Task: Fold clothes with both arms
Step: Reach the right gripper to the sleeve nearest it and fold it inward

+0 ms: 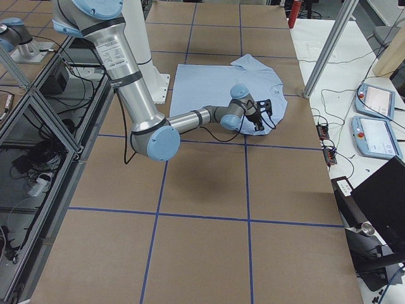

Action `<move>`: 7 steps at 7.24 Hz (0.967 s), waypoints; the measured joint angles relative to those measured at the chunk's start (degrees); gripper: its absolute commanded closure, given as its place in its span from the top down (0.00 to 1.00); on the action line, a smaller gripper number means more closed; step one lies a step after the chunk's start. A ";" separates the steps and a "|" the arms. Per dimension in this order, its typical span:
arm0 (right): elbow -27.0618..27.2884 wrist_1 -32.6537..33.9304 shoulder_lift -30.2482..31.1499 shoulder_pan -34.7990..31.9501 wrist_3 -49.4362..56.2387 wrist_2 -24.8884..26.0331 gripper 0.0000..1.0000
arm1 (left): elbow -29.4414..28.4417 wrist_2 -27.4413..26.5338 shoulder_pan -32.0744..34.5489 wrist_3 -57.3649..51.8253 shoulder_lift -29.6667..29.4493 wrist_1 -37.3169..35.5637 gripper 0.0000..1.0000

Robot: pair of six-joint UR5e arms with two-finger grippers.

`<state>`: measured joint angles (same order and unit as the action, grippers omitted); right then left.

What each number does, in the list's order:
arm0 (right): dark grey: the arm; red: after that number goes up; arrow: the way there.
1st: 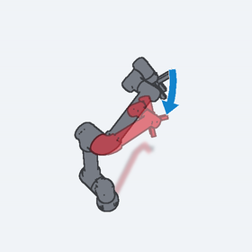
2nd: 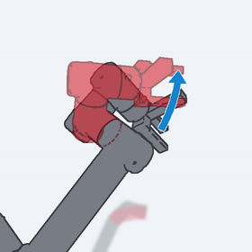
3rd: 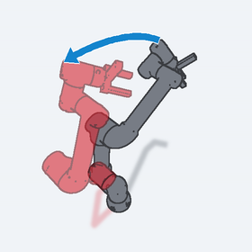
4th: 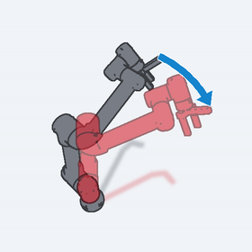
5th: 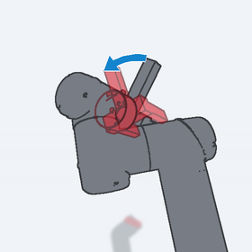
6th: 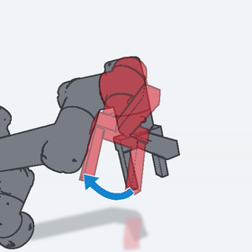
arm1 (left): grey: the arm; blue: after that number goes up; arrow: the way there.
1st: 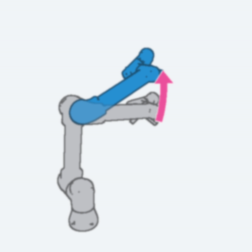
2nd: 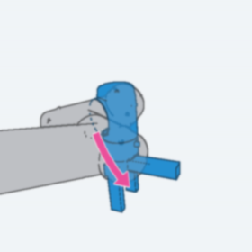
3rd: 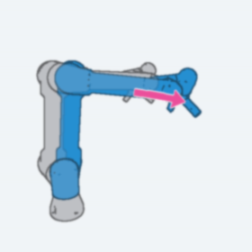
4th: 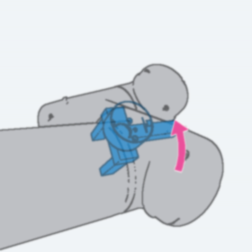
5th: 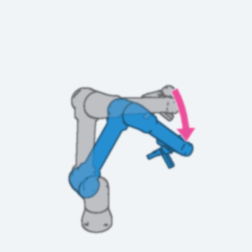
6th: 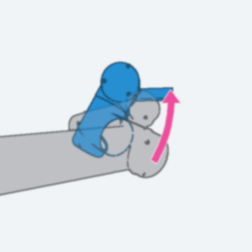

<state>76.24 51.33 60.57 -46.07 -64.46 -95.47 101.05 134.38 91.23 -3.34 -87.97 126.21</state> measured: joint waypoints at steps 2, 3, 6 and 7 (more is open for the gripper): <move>0.99 12.15 -7.43 2.62 -7.56 5.33 0.00 | -0.03 0.00 -0.06 0.00 -0.01 -0.06 1.00; 0.83 16.46 -10.88 4.94 -11.29 9.01 0.00 | -0.05 0.00 -0.07 0.00 -0.01 -0.08 1.00; -4.76 20.15 -19.06 11.55 -20.20 19.32 0.00 | -0.12 0.00 -0.09 0.00 -0.01 -0.09 1.00; -8.54 20.34 -21.78 12.31 -23.25 21.27 0.00 | -0.12 0.00 -0.09 0.00 -0.01 -0.09 1.00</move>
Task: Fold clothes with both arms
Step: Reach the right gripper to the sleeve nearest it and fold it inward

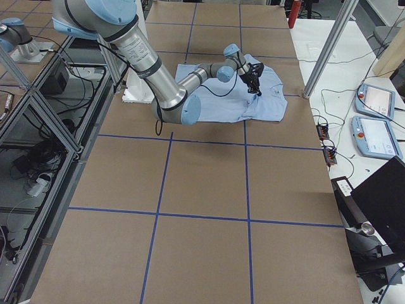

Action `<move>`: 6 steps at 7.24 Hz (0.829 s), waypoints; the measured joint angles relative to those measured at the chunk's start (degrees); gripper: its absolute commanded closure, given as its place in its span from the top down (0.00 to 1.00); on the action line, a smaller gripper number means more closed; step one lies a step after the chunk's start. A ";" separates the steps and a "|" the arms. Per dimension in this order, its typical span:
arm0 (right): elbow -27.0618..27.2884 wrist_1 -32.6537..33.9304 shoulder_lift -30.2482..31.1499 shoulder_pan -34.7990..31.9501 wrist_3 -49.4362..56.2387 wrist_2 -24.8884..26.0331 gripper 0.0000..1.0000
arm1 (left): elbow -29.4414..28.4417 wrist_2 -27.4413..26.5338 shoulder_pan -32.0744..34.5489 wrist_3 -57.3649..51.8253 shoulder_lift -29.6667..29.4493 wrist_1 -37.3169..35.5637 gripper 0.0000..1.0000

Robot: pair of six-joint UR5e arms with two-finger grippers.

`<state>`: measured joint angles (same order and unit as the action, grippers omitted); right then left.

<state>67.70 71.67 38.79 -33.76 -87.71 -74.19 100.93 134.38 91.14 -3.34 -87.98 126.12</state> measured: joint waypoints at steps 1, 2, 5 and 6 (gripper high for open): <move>-2.30 0.09 -1.23 0.25 -2.91 1.68 0.06 | 0.03 0.00 0.00 0.00 0.00 0.00 1.00; -3.43 0.15 -1.53 0.31 -4.48 3.00 0.99 | 0.05 0.02 0.00 0.00 0.00 0.00 1.00; -4.20 0.10 -1.49 -0.23 2.36 3.07 1.00 | 0.10 0.01 -0.03 0.00 -0.02 0.04 1.00; -3.27 0.11 -1.43 -2.00 7.73 -0.82 1.00 | 0.10 0.00 -0.09 0.30 -0.25 0.26 1.00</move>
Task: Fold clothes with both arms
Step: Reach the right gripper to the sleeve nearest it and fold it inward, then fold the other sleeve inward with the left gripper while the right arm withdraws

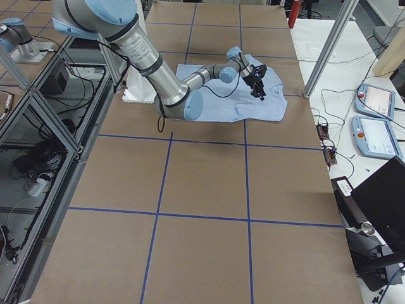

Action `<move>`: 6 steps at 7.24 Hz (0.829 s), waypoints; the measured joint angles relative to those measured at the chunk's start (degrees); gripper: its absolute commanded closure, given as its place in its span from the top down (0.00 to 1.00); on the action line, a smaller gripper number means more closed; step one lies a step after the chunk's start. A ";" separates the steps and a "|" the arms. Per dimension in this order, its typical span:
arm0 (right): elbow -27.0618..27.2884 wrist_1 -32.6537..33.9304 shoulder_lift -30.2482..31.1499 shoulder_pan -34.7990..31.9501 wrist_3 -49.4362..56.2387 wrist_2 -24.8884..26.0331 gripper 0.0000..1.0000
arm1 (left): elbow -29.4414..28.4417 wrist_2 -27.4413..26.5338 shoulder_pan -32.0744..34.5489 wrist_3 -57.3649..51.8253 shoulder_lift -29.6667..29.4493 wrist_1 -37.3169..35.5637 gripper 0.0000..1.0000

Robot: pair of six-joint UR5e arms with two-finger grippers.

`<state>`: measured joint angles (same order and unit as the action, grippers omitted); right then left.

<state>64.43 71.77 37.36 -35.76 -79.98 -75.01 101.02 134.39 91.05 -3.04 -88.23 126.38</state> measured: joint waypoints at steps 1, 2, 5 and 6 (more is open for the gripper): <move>1.83 0.81 0.42 -3.11 6.14 -7.19 1.00 | -0.19 0.02 -0.07 1.58 -0.71 0.49 1.00; 4.80 3.04 1.54 -6.94 12.80 -14.71 1.00 | -0.74 0.10 -0.74 4.30 -1.76 1.90 1.00; 18.40 10.70 10.34 -21.97 34.75 -36.33 1.00 | -3.37 -1.64 -9.87 16.10 -6.91 7.65 0.98; 23.30 11.38 15.16 -27.39 41.28 -42.93 1.00 | -4.06 -6.71 -14.90 27.13 -10.00 7.97 0.85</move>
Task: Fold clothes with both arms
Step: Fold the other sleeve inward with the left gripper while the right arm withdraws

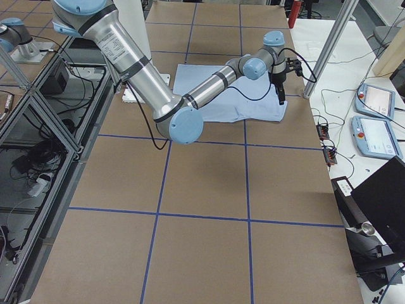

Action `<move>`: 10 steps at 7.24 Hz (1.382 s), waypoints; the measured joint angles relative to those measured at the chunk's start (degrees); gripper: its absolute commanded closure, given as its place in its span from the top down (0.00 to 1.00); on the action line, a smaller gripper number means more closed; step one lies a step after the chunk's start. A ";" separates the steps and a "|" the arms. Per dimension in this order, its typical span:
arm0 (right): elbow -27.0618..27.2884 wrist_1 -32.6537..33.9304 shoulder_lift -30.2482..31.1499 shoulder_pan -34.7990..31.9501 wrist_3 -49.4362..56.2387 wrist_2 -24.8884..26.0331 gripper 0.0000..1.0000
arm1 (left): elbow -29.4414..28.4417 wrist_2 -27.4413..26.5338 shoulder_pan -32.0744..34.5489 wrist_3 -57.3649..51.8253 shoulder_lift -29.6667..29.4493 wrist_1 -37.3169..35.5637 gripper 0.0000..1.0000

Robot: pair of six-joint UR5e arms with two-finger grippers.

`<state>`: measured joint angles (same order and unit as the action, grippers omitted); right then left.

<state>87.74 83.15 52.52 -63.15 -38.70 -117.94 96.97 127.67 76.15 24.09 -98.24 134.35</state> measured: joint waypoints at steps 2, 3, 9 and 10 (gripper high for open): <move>6.13 0.12 8.64 -8.61 10.39 -9.79 1.00 | -2.10 -12.63 -12.40 22.11 -5.20 0.15 0.63; 7.49 -0.05 10.89 -10.20 12.18 -11.04 1.00 | -5.23 -17.75 -17.24 29.65 -7.97 0.65 0.63; 8.59 -0.45 13.02 -11.03 12.66 -11.19 1.00 | -21.70 -32.81 -30.07 41.98 -12.31 13.55 0.59; 8.59 -0.45 13.04 -11.03 12.63 -11.01 1.00 | -22.21 -33.38 -30.76 42.35 -12.33 13.63 0.56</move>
<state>96.33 82.70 65.56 -74.18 -26.07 -128.95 74.76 94.29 45.39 66.44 -110.56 147.98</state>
